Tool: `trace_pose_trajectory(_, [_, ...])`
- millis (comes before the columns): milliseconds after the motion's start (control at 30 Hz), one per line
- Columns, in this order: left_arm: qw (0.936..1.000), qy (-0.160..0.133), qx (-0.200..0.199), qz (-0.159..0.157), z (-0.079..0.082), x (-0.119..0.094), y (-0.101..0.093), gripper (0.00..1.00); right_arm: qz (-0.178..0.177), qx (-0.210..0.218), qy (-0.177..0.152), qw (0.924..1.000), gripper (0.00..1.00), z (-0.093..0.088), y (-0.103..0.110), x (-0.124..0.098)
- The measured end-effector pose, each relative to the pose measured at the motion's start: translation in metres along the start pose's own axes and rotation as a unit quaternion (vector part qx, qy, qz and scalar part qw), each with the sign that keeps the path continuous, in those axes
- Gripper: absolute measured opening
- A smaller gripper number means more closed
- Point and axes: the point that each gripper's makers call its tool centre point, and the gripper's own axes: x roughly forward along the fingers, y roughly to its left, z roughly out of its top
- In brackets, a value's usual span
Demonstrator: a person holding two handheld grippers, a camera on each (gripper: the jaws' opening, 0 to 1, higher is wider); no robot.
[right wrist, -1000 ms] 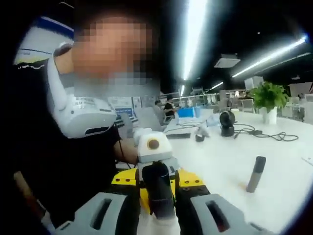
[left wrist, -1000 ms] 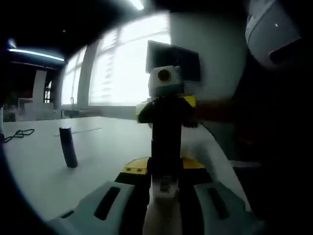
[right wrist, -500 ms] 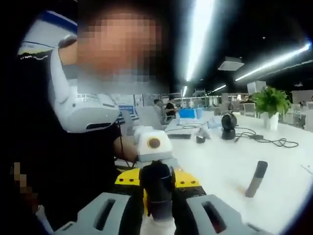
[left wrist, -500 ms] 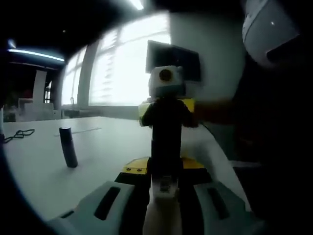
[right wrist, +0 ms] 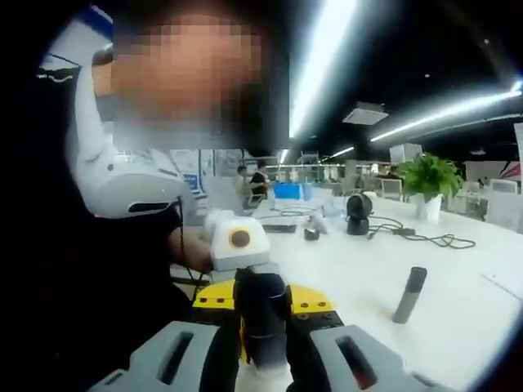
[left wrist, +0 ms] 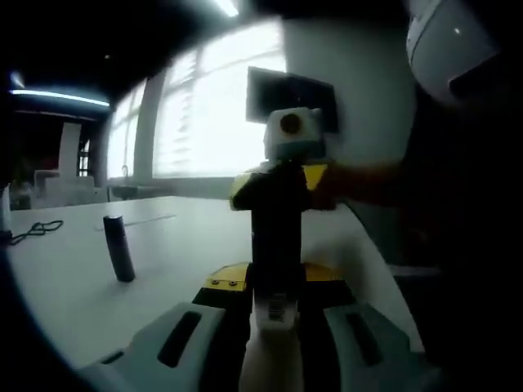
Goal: Pick up cosmetic bottle twist off cap place on table pick up cap screw tight cap place on table
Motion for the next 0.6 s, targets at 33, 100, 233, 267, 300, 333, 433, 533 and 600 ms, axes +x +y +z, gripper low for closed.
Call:
trace_pose_trajectory(33, [1.0000, 0.000, 0.001, 0.001, 0.0000, -0.0001, 0.0001, 0.11, -0.007, -0.005, 0.000, 1.0000, 0.15, 0.0001, -0.0002, -0.0001])
trace_pose_trajectory(100, [1.0000, 0.001, 0.002, 0.002, -0.0002, -0.0002, 0.0004, 0.11, -0.028, -0.005, -0.001, 0.9996, 0.15, 0.0000, -0.0004, -0.0001])
trace_pose_trajectory(233, [1.0000, 0.001, 0.006, 0.002, -0.0002, -0.0002, 0.0005, 0.11, -0.068, -0.006, -0.007, 0.9976, 0.15, 0.0000, 0.0002, 0.0000])
trace_pose_trajectory(267, [1.0000, 0.001, 0.007, 0.002, -0.0002, -0.0002, 0.0005, 0.11, -0.075, -0.007, -0.007, 0.9972, 0.15, 0.0002, 0.0010, 0.0005])
trace_pose_trajectory(300, [1.0000, 0.001, 0.009, 0.002, -0.0003, -0.0003, 0.0005, 0.11, -0.082, -0.007, -0.006, 0.9965, 0.15, 0.0003, 0.0010, 0.0006])
trace_pose_trajectory(333, [0.9999, 0.001, 0.010, 0.002, -0.0003, -0.0003, 0.0005, 0.11, -0.091, -0.008, -0.006, 0.9958, 0.15, 0.0003, 0.0008, 0.0008])
trace_pose_trajectory(433, [0.9999, 0.001, 0.012, 0.003, -0.0005, -0.0004, 0.0009, 0.10, -0.117, -0.006, -0.005, 0.9931, 0.15, 0.0004, 0.0002, 0.0016])
trace_pose_trajectory(533, [0.9999, 0.003, 0.011, 0.006, -0.0009, -0.0002, 0.0013, 0.10, -0.146, -0.005, -0.008, 0.9892, 0.14, 0.0005, -0.0007, 0.0013])
trace_pose_trajectory(600, [0.9999, 0.003, 0.014, 0.008, -0.0009, -0.0001, 0.0015, 0.10, -0.162, -0.005, -0.012, 0.9867, 0.14, 0.0006, -0.0002, 0.0010])
